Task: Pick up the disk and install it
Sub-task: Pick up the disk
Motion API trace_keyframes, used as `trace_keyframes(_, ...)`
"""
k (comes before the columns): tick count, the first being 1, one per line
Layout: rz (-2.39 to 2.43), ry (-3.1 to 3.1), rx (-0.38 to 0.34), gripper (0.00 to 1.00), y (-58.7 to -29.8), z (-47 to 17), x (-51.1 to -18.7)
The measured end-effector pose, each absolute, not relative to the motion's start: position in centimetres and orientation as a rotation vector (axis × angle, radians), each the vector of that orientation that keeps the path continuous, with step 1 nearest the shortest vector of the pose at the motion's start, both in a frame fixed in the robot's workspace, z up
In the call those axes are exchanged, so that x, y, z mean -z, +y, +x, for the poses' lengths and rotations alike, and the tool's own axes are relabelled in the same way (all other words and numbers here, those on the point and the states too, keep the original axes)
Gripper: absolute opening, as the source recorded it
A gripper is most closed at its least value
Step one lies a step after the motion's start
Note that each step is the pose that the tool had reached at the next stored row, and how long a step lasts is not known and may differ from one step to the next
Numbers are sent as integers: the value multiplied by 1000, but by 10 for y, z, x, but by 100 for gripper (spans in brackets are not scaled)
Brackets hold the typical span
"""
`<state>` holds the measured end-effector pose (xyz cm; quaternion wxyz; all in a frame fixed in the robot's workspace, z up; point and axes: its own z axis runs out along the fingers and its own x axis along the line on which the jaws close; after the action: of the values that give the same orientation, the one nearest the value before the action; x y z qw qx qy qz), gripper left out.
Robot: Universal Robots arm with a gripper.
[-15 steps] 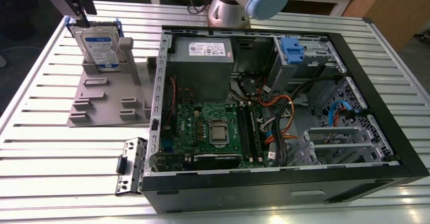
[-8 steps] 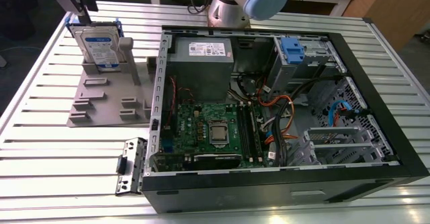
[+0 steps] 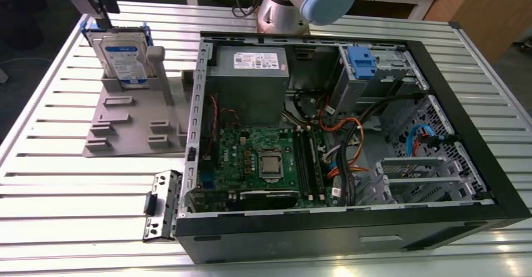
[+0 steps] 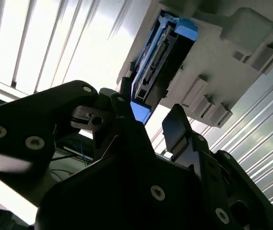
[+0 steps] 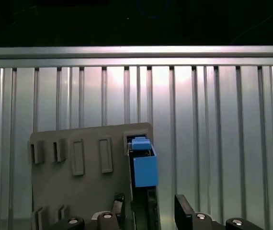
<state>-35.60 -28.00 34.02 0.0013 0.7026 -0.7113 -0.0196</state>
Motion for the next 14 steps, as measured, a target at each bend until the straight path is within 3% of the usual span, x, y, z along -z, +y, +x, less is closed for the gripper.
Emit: trace_keyframes(14,2276,-2156,63,53,-283,-363,-318)
